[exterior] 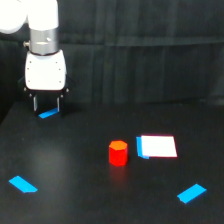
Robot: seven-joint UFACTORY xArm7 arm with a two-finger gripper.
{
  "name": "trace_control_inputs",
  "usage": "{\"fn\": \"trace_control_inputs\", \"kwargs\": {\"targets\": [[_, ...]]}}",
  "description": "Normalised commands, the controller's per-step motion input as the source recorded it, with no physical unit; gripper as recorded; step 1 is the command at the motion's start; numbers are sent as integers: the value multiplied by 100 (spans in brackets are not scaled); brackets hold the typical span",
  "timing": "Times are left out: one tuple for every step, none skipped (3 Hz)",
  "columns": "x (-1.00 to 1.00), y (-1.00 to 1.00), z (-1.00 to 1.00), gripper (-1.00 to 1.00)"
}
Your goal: Pick up the red object from the table
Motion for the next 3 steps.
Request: {"fn": "trace_control_inputs", "kwargs": {"targets": [[53, -46, -23, 100], [49, -51, -15, 100], [94, -87, 32, 97]]}}
